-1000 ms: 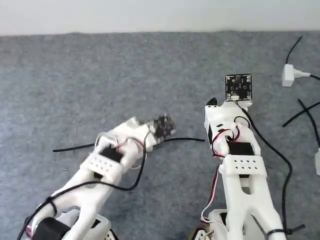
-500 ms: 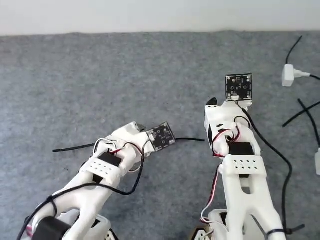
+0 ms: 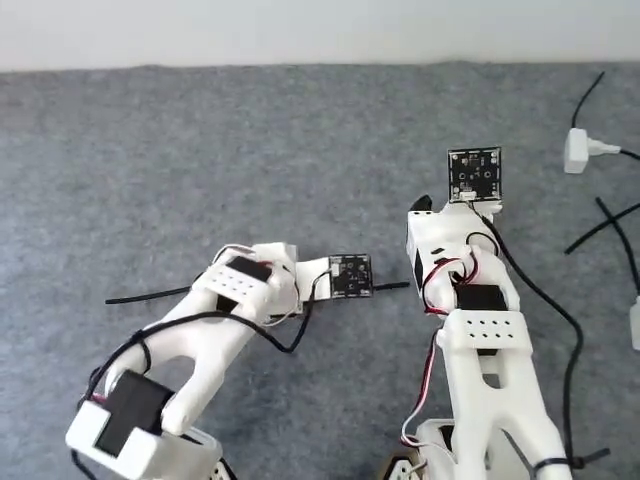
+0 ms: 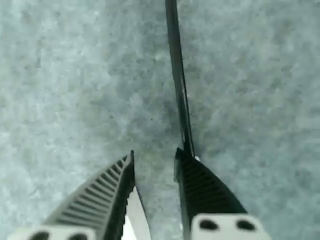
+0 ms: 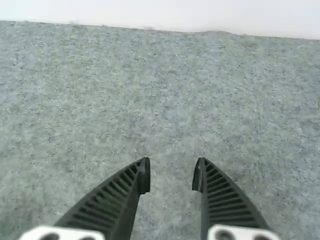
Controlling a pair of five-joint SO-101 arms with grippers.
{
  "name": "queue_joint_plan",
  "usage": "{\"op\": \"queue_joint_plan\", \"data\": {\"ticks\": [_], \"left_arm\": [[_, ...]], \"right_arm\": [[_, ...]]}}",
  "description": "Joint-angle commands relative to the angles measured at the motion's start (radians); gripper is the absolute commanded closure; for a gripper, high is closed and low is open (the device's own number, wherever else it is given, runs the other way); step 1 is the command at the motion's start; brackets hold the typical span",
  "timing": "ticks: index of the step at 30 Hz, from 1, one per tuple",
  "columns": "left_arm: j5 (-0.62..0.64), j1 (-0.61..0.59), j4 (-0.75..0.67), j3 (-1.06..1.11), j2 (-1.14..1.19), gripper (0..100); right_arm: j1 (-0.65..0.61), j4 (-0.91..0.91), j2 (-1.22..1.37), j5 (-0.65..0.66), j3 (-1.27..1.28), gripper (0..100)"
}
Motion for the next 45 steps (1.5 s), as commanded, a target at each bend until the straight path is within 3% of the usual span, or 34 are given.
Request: {"op": "queue_joint_plan", "data": {"ticks": [1, 8, 14, 28, 32, 40, 45], "left_arm": [[-0.06, 0.015, 0.112, -0.059, 0.003, 88], [-0.008, 0.049, 0.13, -0.065, -0.006, 88], [0.14, 0.078, 0.275, -0.156, -0.103, 88], [0.25, 0.032, 0.27, -0.071, -0.127, 88], [0.212, 0.078, 0.227, -0.012, -0.127, 88], [0.166, 0.132, 0.207, 0.024, -0.127, 88], [0.132, 0.114, 0.064, 0.038, -0.081, 88]], "right_arm": [[-0.008, -0.021, 0.002, 0.015, -0.008, 83.6], [-0.008, -0.021, 0.002, 0.015, -0.008, 83.6], [-0.008, -0.021, 0.002, 0.015, -0.008, 83.6], [-0.007, -0.067, 0.07, 0.017, -0.014, 83.6], [-0.004, -0.119, 0.117, 0.084, -0.014, 83.6], [-0.005, -0.117, 0.117, 0.086, -0.014, 83.6], [-0.007, -0.113, 0.117, 0.086, -0.014, 83.6]]}}
